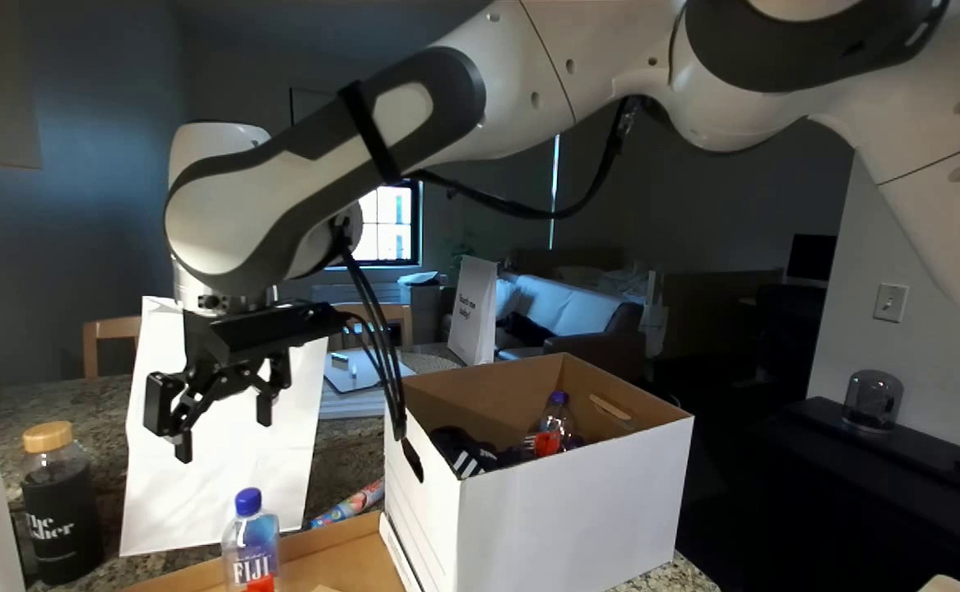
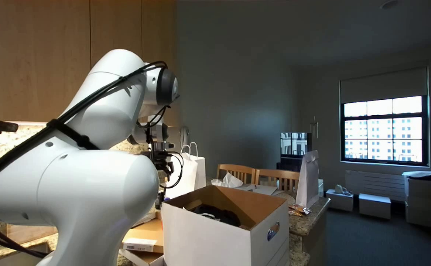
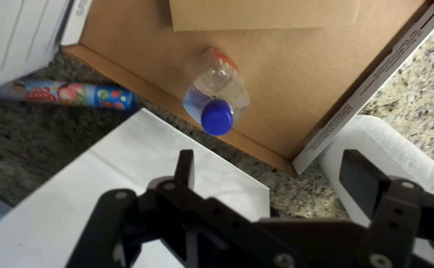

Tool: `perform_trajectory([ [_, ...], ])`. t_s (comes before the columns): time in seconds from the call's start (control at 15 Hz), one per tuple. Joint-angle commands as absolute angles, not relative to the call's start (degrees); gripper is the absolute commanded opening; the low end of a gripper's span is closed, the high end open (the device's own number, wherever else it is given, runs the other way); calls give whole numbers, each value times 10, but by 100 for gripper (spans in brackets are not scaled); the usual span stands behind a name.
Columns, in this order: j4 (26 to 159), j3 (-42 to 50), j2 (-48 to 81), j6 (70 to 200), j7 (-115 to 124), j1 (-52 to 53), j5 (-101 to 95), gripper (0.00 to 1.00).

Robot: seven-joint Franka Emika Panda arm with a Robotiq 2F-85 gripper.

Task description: Put the water bottle and the cardboard box into the bigger box

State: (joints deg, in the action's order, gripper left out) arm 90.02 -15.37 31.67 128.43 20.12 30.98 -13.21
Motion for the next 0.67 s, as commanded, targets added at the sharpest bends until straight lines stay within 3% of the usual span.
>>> perform_trajectory([
  [0.0, 960, -124, 297, 1306, 272, 305, -95, 100],
  [0.6, 911, -105, 379, 1329, 280, 302, -36, 100],
])
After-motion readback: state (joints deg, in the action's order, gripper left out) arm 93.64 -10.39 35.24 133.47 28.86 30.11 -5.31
